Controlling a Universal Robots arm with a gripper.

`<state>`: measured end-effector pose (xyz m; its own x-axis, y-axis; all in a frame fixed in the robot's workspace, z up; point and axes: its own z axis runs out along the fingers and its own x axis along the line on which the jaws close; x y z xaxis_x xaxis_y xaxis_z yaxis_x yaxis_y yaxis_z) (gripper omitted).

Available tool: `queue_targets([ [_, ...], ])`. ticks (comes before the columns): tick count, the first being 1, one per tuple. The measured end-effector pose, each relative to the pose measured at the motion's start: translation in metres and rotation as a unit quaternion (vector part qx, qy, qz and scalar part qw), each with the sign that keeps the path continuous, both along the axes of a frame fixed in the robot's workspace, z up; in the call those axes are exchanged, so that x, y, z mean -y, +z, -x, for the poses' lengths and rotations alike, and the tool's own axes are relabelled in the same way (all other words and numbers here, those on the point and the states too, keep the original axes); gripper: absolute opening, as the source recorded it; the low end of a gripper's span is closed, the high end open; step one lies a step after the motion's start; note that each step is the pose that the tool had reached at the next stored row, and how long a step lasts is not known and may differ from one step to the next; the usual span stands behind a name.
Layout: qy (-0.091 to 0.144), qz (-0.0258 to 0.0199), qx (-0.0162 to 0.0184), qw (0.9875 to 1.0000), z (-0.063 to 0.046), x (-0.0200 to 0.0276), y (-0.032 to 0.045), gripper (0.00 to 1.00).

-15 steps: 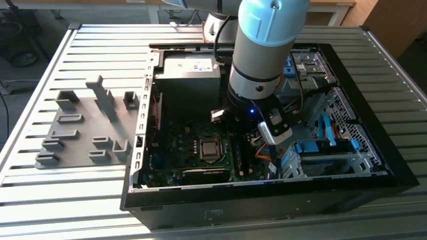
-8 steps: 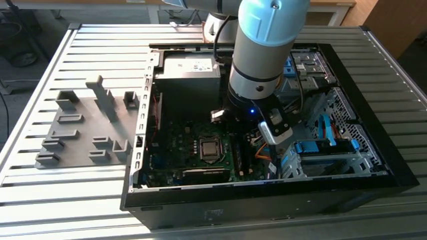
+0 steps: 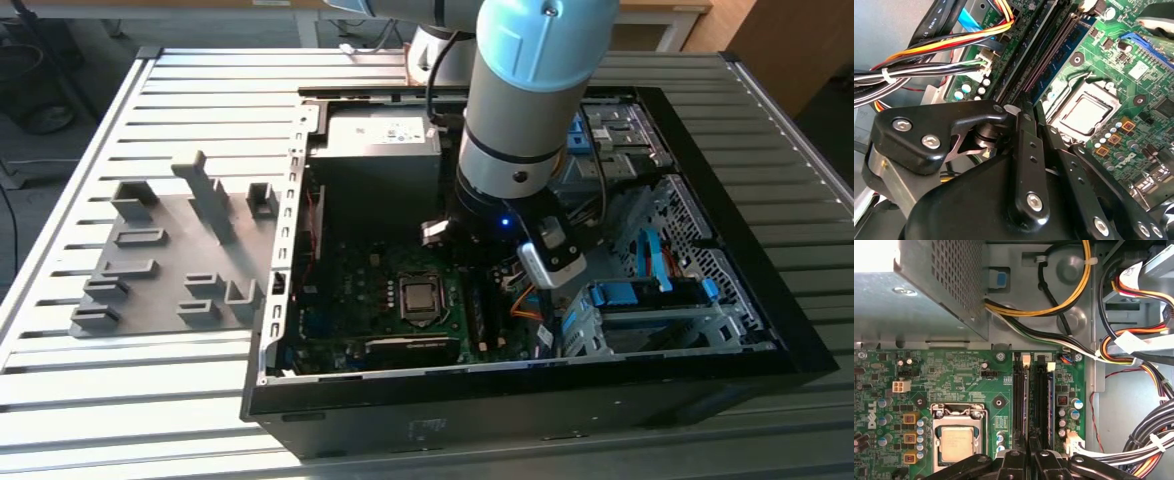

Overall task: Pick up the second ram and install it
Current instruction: 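Insert the second ram into the second slot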

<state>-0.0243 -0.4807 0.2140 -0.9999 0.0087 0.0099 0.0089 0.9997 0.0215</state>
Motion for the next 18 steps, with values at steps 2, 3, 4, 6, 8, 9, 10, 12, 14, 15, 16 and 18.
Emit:
queue_targets([
  [2,0.002,0.0005,0.0000,1.0000,0.0000,0.0000,0.0000,0.14],
  [3,0.002,0.0008,0.0000,1.0000,0.0000,0.0000,0.0000,0.14],
  [4,0.003,0.0010,0.0000,1.0000,0.0000,0.0000,0.0000,0.14],
  [6,0.005,0.0014,0.0000,1.0000,0.0000,0.0000,0.0000,0.14],
  [8,0.005,0.0021,0.0000,1.0000,0.0000,-0.0001,0.0000,0.14],
  [9,0.005,0.0021,0.0000,1.0000,0.0000,-0.0001,0.0000,0.14],
  [10,0.005,0.0022,0.0000,1.0000,0.0000,-0.0001,0.0000,0.14],
  [12,0.005,0.0023,0.0000,1.0000,0.0000,-0.0002,0.0000,0.14],
  [14,0.005,0.0023,0.0000,1.0000,0.0000,-0.0003,0.0001,0.14],
  [15,0.005,0.0024,0.0000,1.0000,0.0000,-0.0004,0.0000,0.14],
  [16,0.005,0.0028,0.0000,1.0000,0.0000,-0.0005,0.0000,0.14],
  [18,0.005,0.0040,0.0000,1.0000,0.0000,-0.0006,0.0000,0.14],
])
